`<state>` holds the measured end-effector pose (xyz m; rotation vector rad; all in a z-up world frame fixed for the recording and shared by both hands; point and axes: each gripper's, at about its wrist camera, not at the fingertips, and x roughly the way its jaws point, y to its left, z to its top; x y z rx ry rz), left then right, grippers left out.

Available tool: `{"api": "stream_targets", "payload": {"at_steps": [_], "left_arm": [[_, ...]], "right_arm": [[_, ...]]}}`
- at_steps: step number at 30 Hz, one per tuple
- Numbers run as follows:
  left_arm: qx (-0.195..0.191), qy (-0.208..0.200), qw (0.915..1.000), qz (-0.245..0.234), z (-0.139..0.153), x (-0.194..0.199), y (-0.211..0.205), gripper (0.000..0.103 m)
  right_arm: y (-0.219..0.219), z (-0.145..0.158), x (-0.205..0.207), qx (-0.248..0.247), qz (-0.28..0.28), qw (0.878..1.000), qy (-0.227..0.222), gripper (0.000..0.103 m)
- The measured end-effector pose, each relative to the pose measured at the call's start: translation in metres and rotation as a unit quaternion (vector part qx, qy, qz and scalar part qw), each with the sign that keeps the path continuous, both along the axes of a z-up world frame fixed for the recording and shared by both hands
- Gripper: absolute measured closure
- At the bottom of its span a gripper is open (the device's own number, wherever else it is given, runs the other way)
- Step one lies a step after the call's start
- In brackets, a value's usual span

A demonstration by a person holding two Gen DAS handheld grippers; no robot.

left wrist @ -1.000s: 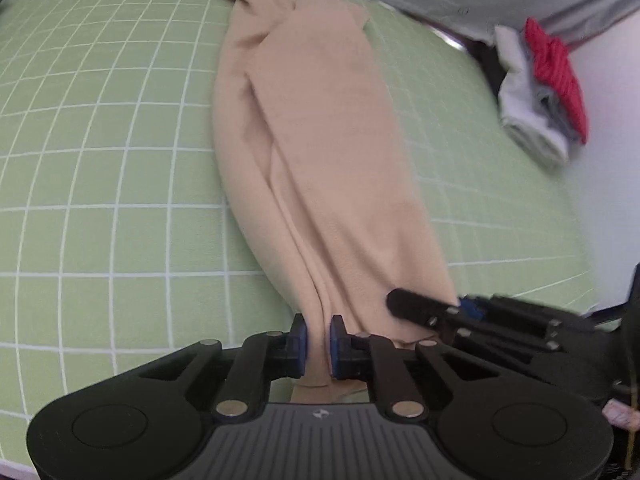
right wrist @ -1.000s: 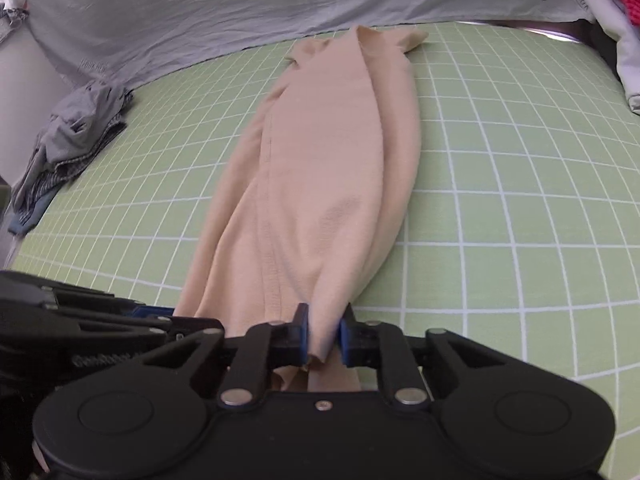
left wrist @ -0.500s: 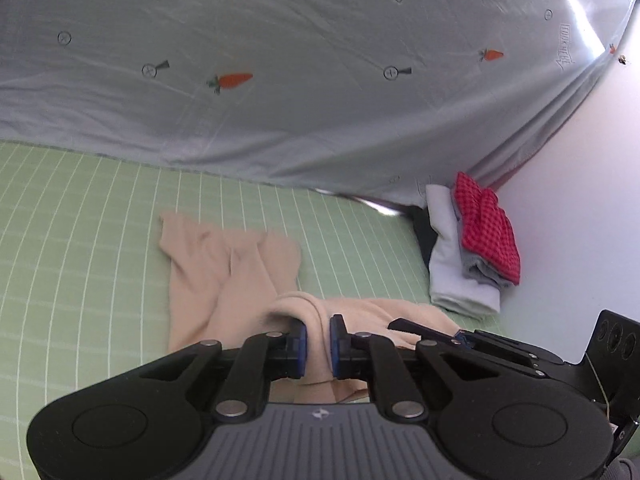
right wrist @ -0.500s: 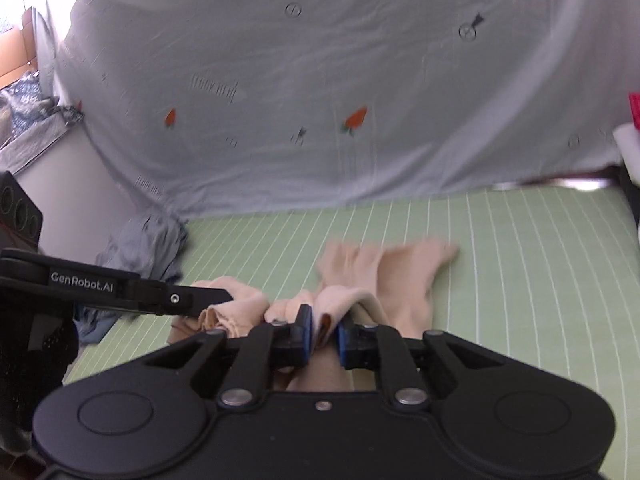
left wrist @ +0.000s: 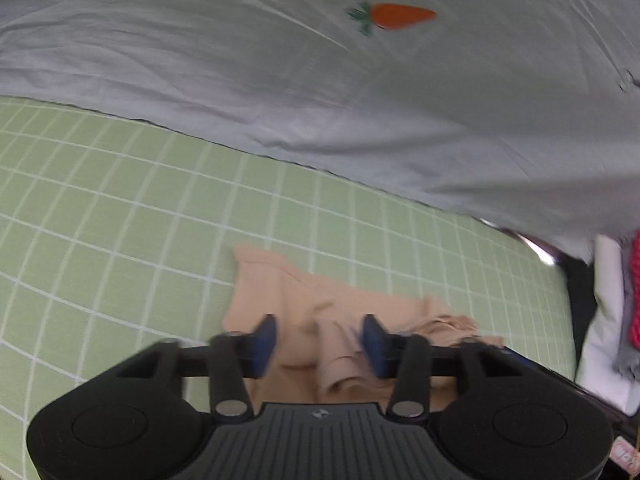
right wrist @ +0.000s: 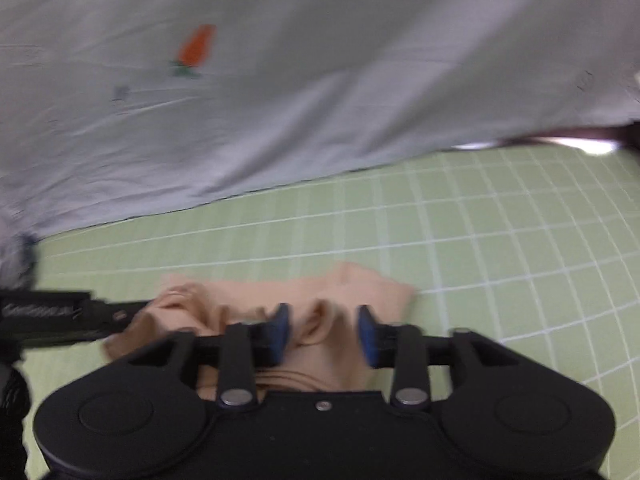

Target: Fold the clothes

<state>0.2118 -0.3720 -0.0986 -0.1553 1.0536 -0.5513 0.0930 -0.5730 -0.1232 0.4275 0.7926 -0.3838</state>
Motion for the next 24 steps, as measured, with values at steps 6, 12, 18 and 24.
{"api": "stream_targets", "payload": {"at_steps": [6,12,18,24], "left_arm": [[-0.004,-0.023,0.9991,0.034,0.007,-0.01,0.041,0.016],[0.025,0.033,0.9991,0.003,-0.026,-0.031,0.038,0.016],[0.046,0.02,0.9984,-0.027,-0.033,-0.036,0.019,0.013],[-0.017,0.026,0.9994,-0.012,-0.037,-0.029,0.018,0.06]], "right_arm": [[-0.029,0.012,-0.038,0.041,-0.098,0.992,-0.067,0.033],[-0.021,-0.001,-0.049,0.079,-0.075,0.993,-0.041,0.024],[-0.001,-0.026,-0.031,0.117,-0.033,0.993,0.001,0.023],[-0.01,-0.038,-0.02,0.168,-0.006,0.986,-0.01,0.037]]}}
